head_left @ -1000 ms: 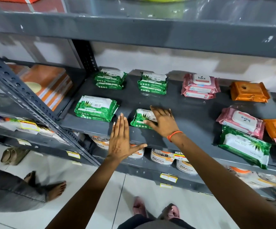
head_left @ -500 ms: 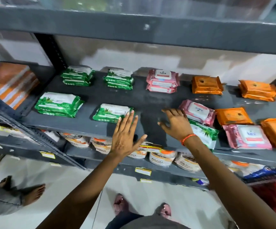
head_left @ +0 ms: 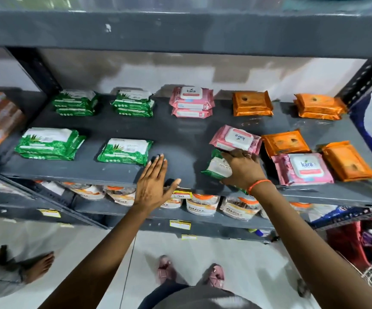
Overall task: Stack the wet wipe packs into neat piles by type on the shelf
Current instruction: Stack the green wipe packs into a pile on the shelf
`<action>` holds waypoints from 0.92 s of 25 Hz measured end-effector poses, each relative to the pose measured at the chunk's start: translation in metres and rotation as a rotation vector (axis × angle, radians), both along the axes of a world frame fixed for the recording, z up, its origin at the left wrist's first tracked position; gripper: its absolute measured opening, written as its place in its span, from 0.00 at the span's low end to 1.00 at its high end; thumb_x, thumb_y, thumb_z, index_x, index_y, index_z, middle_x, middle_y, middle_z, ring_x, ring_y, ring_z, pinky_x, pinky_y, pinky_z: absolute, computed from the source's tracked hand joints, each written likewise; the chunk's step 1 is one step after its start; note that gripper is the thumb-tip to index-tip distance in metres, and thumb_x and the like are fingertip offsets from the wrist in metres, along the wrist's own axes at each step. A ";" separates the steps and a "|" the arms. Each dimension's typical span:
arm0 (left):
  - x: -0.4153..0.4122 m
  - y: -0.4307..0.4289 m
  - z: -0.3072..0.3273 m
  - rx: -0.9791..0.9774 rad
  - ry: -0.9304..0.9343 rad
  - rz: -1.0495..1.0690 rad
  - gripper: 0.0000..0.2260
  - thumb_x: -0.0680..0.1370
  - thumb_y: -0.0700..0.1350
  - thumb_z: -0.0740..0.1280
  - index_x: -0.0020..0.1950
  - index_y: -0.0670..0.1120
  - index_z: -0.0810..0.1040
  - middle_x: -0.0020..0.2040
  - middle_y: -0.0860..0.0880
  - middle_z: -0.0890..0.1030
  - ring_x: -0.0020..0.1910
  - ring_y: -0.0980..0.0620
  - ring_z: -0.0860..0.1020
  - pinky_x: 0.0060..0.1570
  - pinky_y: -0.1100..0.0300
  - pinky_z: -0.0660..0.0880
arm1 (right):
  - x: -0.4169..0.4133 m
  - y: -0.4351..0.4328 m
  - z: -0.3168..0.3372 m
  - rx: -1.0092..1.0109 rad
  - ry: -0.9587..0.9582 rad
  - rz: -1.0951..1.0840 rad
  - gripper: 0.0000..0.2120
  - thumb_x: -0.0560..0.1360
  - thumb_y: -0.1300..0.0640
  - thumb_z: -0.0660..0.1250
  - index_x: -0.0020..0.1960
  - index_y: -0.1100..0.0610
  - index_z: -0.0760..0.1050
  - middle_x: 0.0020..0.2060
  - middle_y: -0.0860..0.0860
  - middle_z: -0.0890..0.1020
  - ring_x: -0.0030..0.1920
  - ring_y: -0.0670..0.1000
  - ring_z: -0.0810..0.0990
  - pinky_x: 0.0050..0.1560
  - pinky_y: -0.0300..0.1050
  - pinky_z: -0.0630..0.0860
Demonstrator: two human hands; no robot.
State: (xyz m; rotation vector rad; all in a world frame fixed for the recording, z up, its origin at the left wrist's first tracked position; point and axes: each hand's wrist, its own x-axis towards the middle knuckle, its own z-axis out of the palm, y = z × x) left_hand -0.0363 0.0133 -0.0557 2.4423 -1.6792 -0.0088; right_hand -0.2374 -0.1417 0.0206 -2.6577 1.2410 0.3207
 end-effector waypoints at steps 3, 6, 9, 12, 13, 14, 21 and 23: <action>0.011 0.015 0.004 -0.036 -0.026 -0.001 0.36 0.78 0.65 0.45 0.73 0.38 0.61 0.75 0.41 0.62 0.75 0.47 0.60 0.75 0.55 0.50 | 0.027 0.013 0.007 0.022 -0.010 0.073 0.41 0.66 0.45 0.73 0.74 0.47 0.58 0.72 0.53 0.66 0.72 0.60 0.64 0.75 0.63 0.54; 0.035 0.035 0.007 -0.080 -0.047 0.056 0.35 0.78 0.65 0.45 0.75 0.40 0.56 0.77 0.43 0.58 0.76 0.48 0.56 0.75 0.54 0.50 | 0.068 0.024 0.016 0.024 -0.069 0.135 0.41 0.66 0.44 0.73 0.74 0.48 0.58 0.68 0.54 0.70 0.70 0.60 0.66 0.75 0.62 0.57; 0.066 0.055 0.010 -0.104 -0.038 0.174 0.37 0.77 0.66 0.44 0.76 0.40 0.52 0.78 0.43 0.54 0.77 0.48 0.52 0.75 0.52 0.49 | 0.114 0.031 0.023 0.006 -0.115 0.187 0.42 0.65 0.43 0.73 0.74 0.48 0.59 0.68 0.53 0.71 0.68 0.60 0.69 0.74 0.60 0.59; 0.095 0.071 0.009 -0.100 -0.023 0.275 0.40 0.75 0.68 0.42 0.76 0.40 0.48 0.78 0.43 0.49 0.77 0.49 0.48 0.75 0.55 0.43 | 0.162 0.040 0.031 0.033 -0.150 0.257 0.41 0.66 0.44 0.73 0.74 0.49 0.59 0.68 0.55 0.71 0.67 0.61 0.71 0.70 0.57 0.68; 0.105 0.075 0.008 -0.097 -0.016 0.308 0.41 0.75 0.69 0.41 0.76 0.40 0.47 0.78 0.43 0.49 0.77 0.49 0.47 0.75 0.56 0.41 | 0.180 0.045 0.032 0.048 -0.154 0.276 0.41 0.66 0.44 0.73 0.74 0.50 0.60 0.67 0.56 0.71 0.66 0.61 0.71 0.67 0.56 0.71; 0.115 0.078 0.007 -0.090 -0.007 0.331 0.41 0.74 0.69 0.41 0.76 0.39 0.47 0.78 0.43 0.49 0.77 0.48 0.46 0.75 0.56 0.40 | 0.198 0.049 0.033 0.055 -0.156 0.294 0.40 0.66 0.43 0.73 0.73 0.50 0.61 0.66 0.57 0.72 0.65 0.61 0.72 0.65 0.55 0.74; 0.138 0.083 -0.006 0.008 0.048 0.357 0.42 0.75 0.69 0.40 0.74 0.36 0.54 0.76 0.38 0.57 0.75 0.42 0.57 0.72 0.56 0.40 | 0.264 0.052 0.042 0.070 -0.240 0.214 0.25 0.76 0.39 0.58 0.56 0.58 0.79 0.51 0.61 0.81 0.56 0.62 0.80 0.52 0.49 0.76; 0.141 0.084 -0.010 -0.007 0.032 0.356 0.41 0.75 0.68 0.40 0.74 0.36 0.55 0.75 0.38 0.58 0.75 0.42 0.58 0.72 0.55 0.41 | 0.262 0.038 0.052 0.015 -0.248 0.291 0.16 0.79 0.55 0.59 0.65 0.56 0.75 0.62 0.60 0.78 0.63 0.61 0.76 0.61 0.49 0.74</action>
